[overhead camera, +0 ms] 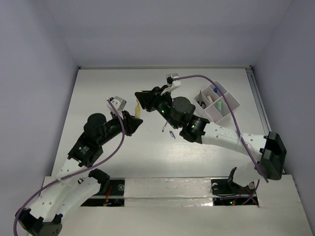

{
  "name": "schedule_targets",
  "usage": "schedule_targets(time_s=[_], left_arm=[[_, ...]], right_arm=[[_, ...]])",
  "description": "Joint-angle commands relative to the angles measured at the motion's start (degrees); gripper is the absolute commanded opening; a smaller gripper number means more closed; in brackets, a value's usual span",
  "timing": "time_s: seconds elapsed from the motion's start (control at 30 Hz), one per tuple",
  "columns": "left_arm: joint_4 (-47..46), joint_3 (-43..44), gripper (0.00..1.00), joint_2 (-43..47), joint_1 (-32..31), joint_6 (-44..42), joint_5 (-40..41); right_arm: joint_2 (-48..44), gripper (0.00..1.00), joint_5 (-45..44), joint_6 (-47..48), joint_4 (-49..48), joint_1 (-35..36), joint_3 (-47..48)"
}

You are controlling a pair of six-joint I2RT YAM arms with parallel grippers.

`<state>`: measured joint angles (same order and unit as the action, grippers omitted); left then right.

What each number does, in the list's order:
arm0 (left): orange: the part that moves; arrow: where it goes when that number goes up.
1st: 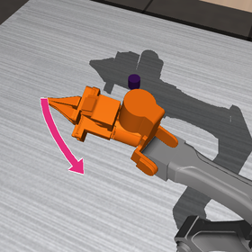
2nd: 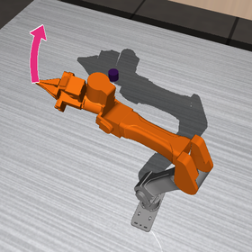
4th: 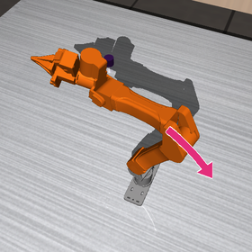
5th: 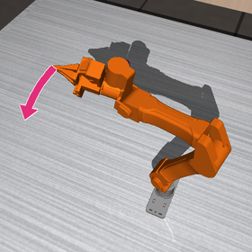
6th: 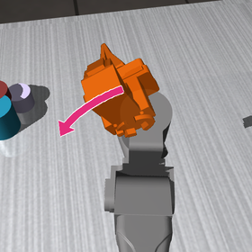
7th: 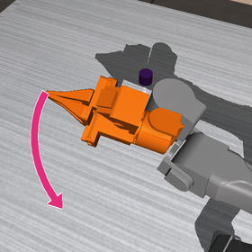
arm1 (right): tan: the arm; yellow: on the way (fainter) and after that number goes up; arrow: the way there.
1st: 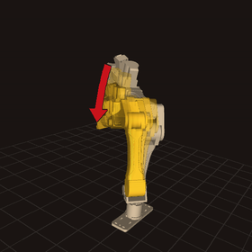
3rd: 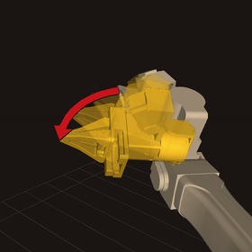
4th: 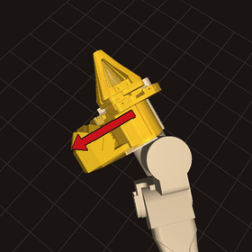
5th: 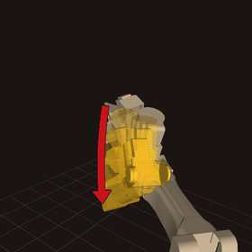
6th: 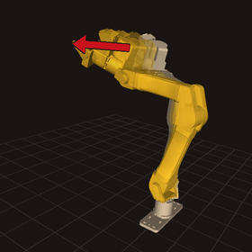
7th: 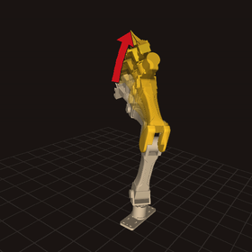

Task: Sort the stationery into containers
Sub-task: Close the pen cap on the pen.

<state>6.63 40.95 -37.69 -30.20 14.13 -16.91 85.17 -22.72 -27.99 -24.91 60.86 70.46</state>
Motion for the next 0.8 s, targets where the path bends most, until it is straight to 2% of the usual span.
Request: schedule_targets(time_s=[0.0, 0.77], left_arm=[[-2.94, 0.36, 0.00, 0.87, 0.31, -0.33, -0.23], [-2.85, 0.36, 0.00, 1.75, 0.31, -0.33, 1.70]], right_arm=[[0.09, 0.00, -1.19, 1.18, -3.39, 0.93, 2.58], [-0.61, 0.00, -0.83, 0.30, -5.15, 3.65, -3.57]])
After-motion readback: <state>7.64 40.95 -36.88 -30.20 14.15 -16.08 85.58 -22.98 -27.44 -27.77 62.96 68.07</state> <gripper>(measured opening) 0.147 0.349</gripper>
